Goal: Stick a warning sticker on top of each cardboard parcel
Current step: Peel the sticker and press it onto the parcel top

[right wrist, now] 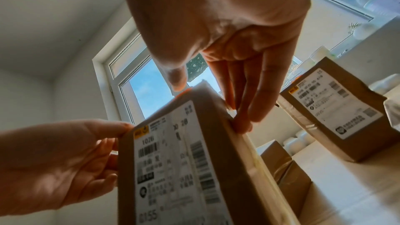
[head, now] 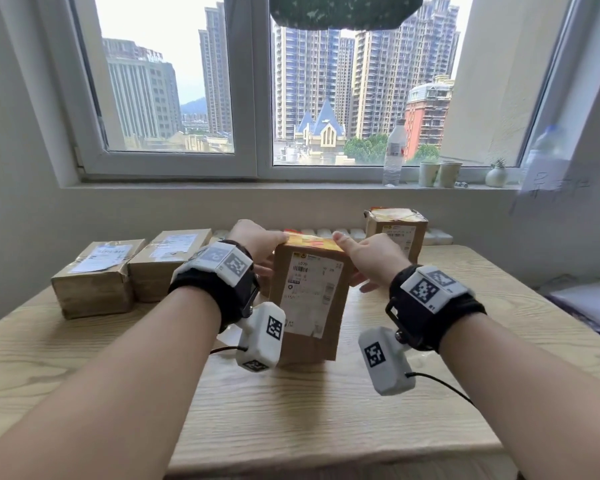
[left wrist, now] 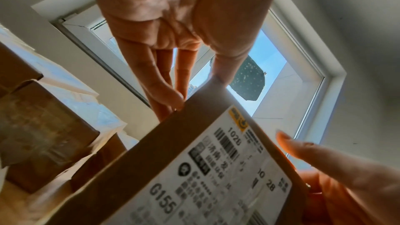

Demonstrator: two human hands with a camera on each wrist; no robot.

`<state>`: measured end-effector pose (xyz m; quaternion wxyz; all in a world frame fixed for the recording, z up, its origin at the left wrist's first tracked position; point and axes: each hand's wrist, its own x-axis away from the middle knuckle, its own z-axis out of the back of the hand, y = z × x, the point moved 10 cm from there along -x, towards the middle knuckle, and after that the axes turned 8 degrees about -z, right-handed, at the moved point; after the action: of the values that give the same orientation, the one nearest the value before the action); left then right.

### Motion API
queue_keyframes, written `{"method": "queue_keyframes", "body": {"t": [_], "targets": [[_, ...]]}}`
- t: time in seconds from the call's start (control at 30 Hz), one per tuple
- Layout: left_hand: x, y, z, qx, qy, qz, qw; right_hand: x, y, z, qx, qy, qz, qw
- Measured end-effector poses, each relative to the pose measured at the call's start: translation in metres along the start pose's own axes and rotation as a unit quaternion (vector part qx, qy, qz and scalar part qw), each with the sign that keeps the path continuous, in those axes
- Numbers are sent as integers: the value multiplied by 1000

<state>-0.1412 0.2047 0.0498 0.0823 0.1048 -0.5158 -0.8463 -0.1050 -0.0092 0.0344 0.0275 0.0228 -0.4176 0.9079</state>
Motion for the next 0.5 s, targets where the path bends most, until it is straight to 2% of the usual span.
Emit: {"method": "queue_keyframes", "body": {"t": [0.17,0.33,0.5], "targets": [[2,37,-7,55,9,-22,998,2,-8,50,-29,64,29,997],[-7,64,-31,102,-9,-42,994,-13,-6,86,-54,109,60,991],[-28,73,-64,135,-25,-43,990,-44,18,102,-95,130,38,986]]}}
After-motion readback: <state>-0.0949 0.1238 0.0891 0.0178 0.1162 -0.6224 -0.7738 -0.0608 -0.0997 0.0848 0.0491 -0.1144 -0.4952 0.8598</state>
